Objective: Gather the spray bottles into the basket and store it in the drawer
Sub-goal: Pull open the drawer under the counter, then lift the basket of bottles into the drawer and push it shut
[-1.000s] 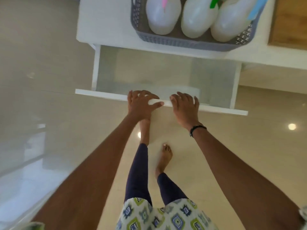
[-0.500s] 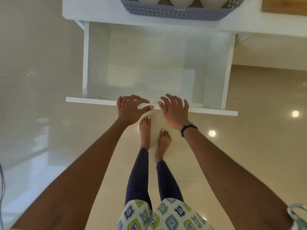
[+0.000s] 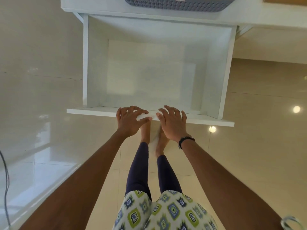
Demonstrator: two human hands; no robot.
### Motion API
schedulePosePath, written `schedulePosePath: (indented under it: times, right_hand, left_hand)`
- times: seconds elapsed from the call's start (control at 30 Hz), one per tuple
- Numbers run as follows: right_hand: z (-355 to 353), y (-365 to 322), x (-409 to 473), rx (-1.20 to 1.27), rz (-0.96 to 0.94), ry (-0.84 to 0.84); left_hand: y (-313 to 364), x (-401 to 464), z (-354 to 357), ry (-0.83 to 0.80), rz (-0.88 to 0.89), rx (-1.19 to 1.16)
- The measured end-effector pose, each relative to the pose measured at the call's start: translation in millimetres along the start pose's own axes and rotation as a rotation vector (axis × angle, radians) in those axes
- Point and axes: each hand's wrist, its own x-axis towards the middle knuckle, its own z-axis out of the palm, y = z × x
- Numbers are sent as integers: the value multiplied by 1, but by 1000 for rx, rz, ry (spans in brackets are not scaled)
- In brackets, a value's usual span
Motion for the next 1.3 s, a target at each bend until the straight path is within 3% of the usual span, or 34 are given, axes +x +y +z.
schedulePosePath:
  times: [0.23,0.4,0.47,0.63,0.73,0.83,1.07,1.3]
  right_hand:
    - [6,0,-6,-12,21,-22]
    - [-5,7,1,100,29,-89]
    - [-22,16,9,160,10,62]
    - [-117,38,44,403,85,608]
    - [-185,51,76,506,129,875]
    - [-248,60,110,578,172,1034]
    - [-338,54,170,347,145,934]
    - [-341,65,207,382,168,924]
  left_hand:
    - [0,-8,4,-18,-20,11]
    - [4,-1,-12,-139,-50,-5]
    - [9,8,-29,-54,-38,-38]
    - [30,56,-108,357,-92,-319]
    - [34,93,-168,501,-63,-504]
    - [43,124,-222,594,-2,-563]
    - [67,194,-297,558,-11,-617]
    - [74,231,-310,600,-14,-479]
